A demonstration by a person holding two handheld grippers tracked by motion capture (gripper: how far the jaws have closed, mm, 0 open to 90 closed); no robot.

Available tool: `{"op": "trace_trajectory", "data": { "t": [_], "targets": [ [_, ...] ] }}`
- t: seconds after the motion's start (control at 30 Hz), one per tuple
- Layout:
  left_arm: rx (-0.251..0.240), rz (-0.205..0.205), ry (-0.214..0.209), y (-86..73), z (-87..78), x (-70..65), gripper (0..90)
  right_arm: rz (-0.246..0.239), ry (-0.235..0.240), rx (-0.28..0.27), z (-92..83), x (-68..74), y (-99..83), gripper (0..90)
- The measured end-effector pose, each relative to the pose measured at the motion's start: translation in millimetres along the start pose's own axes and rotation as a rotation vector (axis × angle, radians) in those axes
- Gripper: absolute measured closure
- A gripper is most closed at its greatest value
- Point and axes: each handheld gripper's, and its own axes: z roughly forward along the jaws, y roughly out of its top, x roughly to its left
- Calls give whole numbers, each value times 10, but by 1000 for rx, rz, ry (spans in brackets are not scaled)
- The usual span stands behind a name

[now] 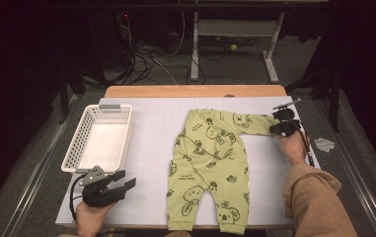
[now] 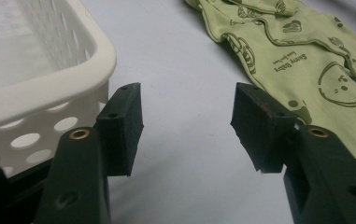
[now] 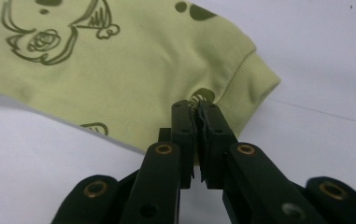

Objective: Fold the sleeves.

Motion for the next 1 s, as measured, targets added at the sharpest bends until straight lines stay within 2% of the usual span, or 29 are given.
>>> {"op": "trace_trajectory", "data": {
  "t": [0.2,0.5,0.77,1.0],
  "targets": [
    [-8,-11,-3,-2,-3,1,403,-5,55,-69,-140,56,-16,878],
    [-11,-14,-7,-1,0,4,403,-92,117,-175,-455,263,22,878],
    [-8,-17,-6,1,11,9,403,-121,166,-216,-605,339,27,878],
    [-4,-18,-7,3,20,10,403,-152,214,-244,-704,468,44,877]
  ]
}}
